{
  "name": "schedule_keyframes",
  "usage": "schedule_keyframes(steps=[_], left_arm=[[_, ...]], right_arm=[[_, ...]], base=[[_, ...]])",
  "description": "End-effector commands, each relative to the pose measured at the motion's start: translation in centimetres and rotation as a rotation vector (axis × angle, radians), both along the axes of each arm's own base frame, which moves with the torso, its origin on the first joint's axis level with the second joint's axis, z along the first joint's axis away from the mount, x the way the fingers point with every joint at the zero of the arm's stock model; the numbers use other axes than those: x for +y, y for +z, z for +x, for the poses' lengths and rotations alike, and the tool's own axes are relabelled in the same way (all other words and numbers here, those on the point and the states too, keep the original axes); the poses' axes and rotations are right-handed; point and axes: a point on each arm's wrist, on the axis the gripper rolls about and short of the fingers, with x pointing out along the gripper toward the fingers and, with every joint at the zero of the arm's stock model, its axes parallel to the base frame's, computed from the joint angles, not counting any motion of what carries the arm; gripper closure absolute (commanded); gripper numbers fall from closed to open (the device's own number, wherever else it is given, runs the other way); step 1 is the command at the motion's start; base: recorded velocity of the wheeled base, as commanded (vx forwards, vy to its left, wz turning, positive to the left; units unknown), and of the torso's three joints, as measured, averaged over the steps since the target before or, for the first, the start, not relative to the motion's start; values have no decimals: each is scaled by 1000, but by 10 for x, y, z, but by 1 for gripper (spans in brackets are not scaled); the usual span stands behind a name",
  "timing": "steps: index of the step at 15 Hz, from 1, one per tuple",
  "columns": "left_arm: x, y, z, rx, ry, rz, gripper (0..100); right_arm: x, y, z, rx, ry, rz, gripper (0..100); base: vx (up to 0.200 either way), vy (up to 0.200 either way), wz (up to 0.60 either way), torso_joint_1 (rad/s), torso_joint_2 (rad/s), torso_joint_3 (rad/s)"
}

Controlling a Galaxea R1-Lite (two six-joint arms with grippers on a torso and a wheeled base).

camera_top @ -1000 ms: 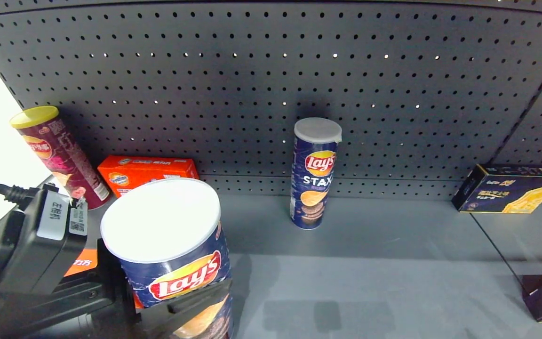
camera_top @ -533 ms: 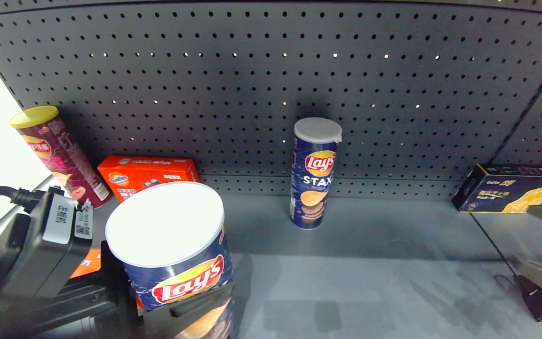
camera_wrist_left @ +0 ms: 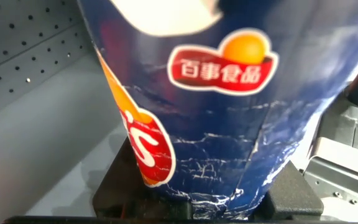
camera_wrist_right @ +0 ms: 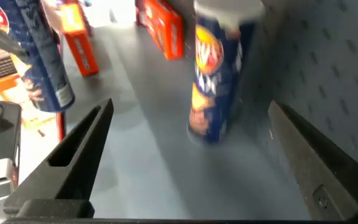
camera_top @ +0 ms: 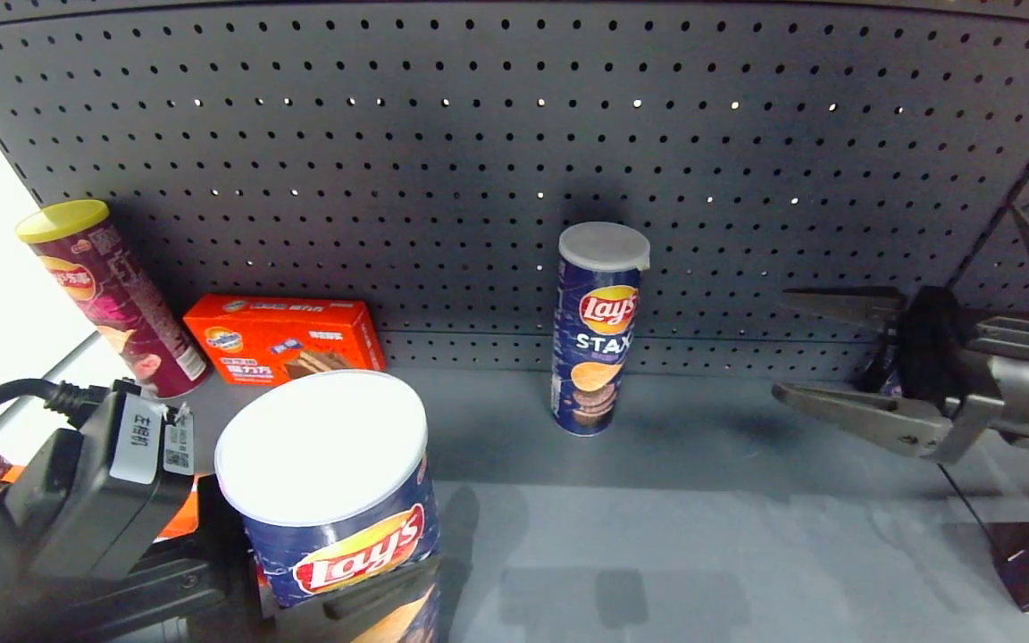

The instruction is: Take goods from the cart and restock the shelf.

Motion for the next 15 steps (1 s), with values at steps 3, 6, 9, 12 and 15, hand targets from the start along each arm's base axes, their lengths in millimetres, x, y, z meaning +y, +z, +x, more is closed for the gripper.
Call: schedule_keyframes(steps=[3, 6, 9, 12, 15], left_arm=[[0, 0, 1, 3, 2, -3, 100], [0, 3, 1, -3, 5, -9, 100], [-1, 6, 2, 5, 13, -30, 100], [3, 6, 6, 6, 38, -33, 100], [4, 7, 7, 4, 48, -35, 100]], right_arm=[[31, -26, 59, 49, 93, -16, 0], [40, -32, 86, 42, 95, -23, 0], [49, -41, 104, 52, 104, -29, 0], [59, -51, 115, 67, 122, -36, 0], [67, -59, 125, 76, 133, -39, 0]], base=[[0, 0, 0, 0, 0, 0], [0, 0, 0, 0, 0, 0], [0, 0, 0, 0, 0, 0], [0, 0, 0, 0, 0, 0], [0, 0, 0, 0, 0, 0]])
